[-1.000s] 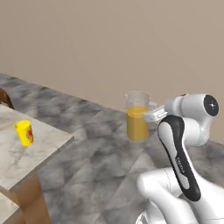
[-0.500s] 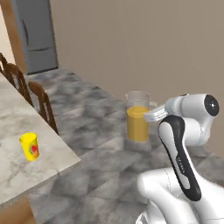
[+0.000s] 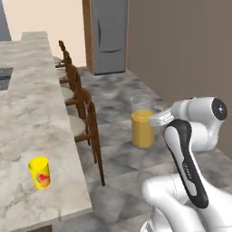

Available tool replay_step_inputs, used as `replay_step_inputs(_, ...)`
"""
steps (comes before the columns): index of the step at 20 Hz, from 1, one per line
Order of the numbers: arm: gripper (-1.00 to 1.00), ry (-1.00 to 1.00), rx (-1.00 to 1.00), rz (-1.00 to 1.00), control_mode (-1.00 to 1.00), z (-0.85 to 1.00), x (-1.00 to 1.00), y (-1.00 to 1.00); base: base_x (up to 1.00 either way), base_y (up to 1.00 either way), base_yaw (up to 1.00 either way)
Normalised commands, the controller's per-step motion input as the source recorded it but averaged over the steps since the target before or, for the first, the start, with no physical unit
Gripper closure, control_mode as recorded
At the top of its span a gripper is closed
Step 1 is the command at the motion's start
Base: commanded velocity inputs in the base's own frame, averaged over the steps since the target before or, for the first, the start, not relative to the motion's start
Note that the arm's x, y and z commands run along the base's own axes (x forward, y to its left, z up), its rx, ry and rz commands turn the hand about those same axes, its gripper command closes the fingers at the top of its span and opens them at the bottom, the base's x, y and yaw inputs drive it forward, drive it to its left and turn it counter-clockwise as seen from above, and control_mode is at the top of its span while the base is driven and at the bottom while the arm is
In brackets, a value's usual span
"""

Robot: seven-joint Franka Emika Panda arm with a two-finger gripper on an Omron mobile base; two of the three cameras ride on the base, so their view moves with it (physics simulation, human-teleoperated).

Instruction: Place the pitcher and cup on the dining counter for serving.

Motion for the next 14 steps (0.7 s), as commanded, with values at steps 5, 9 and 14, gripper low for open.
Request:
replay_step_inputs(5, 1.0, 0.0, 0.0, 0.0, 1.0, 0.0, 0.0, 0.0, 1.0, -0.46, 0.67)
replay_step_inputs(9, 1.0, 0.0, 0.0, 0.0, 1.0, 0.0, 0.0, 0.0, 0.84, -0.48, 0.76)
replay_step_inputs(14, 1.0, 0.0, 0.0, 0.0, 1.0, 0.0, 0.0, 0.0, 0.59, -0.41, 0.84)
